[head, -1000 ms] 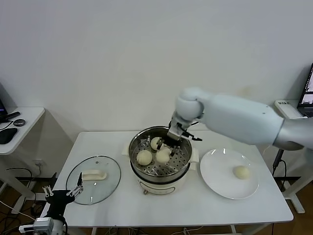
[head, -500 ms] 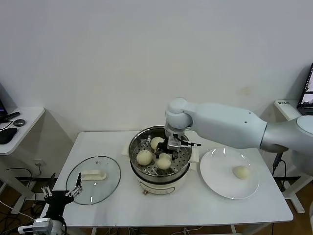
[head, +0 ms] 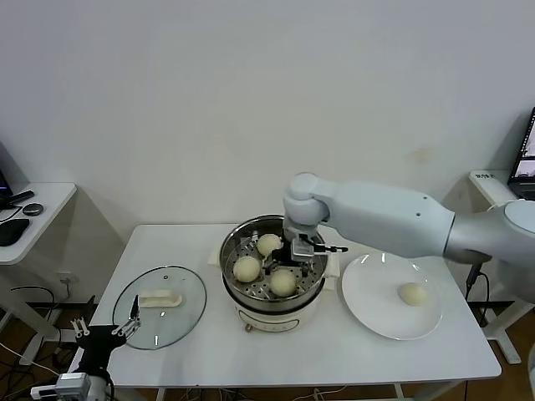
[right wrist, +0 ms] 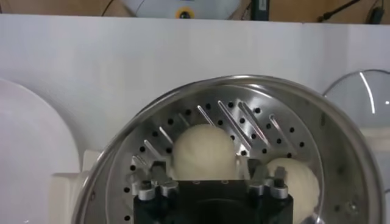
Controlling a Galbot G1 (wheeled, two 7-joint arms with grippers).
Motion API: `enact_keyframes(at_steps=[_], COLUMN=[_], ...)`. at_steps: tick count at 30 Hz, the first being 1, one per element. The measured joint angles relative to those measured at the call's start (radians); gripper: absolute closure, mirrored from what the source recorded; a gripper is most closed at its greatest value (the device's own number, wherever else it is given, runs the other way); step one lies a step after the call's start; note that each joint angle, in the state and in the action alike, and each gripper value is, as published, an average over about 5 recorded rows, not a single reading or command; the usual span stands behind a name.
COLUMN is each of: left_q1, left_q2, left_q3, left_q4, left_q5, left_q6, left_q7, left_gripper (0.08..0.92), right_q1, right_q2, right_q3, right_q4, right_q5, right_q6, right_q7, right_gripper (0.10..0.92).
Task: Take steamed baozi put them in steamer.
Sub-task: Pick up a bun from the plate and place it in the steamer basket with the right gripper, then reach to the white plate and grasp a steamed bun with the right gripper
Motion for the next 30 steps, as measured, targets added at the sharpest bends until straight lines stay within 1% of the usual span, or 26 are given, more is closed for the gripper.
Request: enact_keyframes(at_steps=[4,8,15,22,26,30], left_q1=[-0.003,-0.008,-0.02,-0.034,-0.039,-0.04], left_q2=[0.006,0.013,0.025,0.036,0.039,0.038], left_q3=[-0.001,0.001,0.012,0.031,0.044,0.056], left_q4=[-0.003,-0.004,-0.004,0.008,0.015,0.016], left_q5=[0.0,0.0,-0.001,-0.001,0.003,0.011], left_q6=[0.001,0.001,0.001,0.0,0.0,0.0], left_q7=[0.001,0.002,0.003,0.003,0.003,0.005], left_gripper=[0.177,0.177,0.177,0.177,0.177,0.177], right_q1=[0.019,0.046,0.077,0.057,0.005,-0.084], right_q2=[-0.019,-0.056,-0.165,-0.32,-0.415,-0.492], right_q3=[0.023,0.05,0.082,0.109,0.144,0.211], right_q4=[0.001,0.0,-0.005,0.013,0.017,0.004], right_q5=[0.022,0.058,0.121,0.171,0.176,0.157], right_q6=[-0.016,-0.082,-0.319,-0.555,-0.638,-0.679], right_q7=[-0.001,0.0,0.015,0.026,0.031,0.028], right_gripper=[0.203,0.203,0.203,0.203,0.203,0.203])
